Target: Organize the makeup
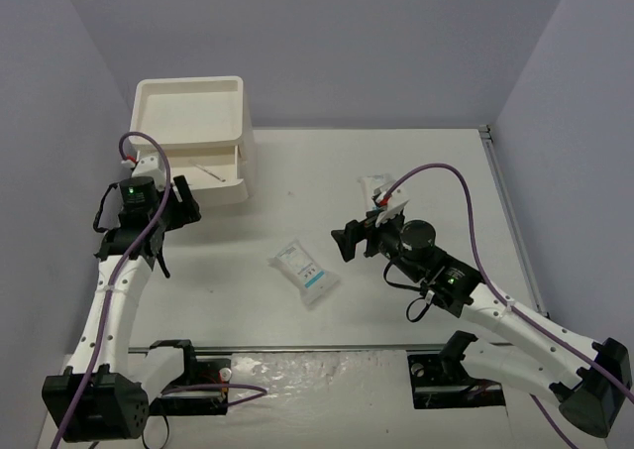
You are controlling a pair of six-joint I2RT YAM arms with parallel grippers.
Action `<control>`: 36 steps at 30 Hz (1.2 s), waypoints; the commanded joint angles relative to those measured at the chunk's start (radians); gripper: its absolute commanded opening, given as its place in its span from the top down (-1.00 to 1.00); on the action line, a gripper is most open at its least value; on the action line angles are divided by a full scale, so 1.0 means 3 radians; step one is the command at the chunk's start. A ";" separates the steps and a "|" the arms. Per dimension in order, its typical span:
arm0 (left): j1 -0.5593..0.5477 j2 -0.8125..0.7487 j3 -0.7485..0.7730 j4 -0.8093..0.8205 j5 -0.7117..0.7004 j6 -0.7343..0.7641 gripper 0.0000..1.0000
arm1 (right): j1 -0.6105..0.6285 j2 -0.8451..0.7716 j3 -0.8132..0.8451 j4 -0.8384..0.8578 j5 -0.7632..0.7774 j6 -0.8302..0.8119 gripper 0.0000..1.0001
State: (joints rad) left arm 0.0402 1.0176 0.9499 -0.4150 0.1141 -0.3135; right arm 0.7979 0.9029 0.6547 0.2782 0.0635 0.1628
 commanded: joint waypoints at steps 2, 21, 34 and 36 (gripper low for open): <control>-0.0027 0.0118 0.0014 0.0508 0.0085 0.0181 -0.29 | -0.0021 -0.0124 -0.0033 0.0249 -0.0017 0.0015 -1.00; -0.0095 0.0361 0.0100 0.1013 0.0064 0.0292 0.67 | -0.0041 -0.0252 -0.0114 0.0235 0.0018 0.0001 -1.00; -0.0098 0.0499 0.0429 0.1110 0.0134 0.0319 1.00 | -0.0047 -0.0266 -0.0102 0.0153 0.0034 -0.0033 -1.00; -0.0098 0.0551 0.0482 0.1124 0.0136 0.0323 1.00 | -0.0051 -0.0256 -0.0096 0.0152 0.0034 -0.0040 -1.00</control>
State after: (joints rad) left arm 0.0148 1.1776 0.9750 -0.2341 0.1358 -0.2340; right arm 0.7914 0.8391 0.6128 0.2661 0.0639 0.1620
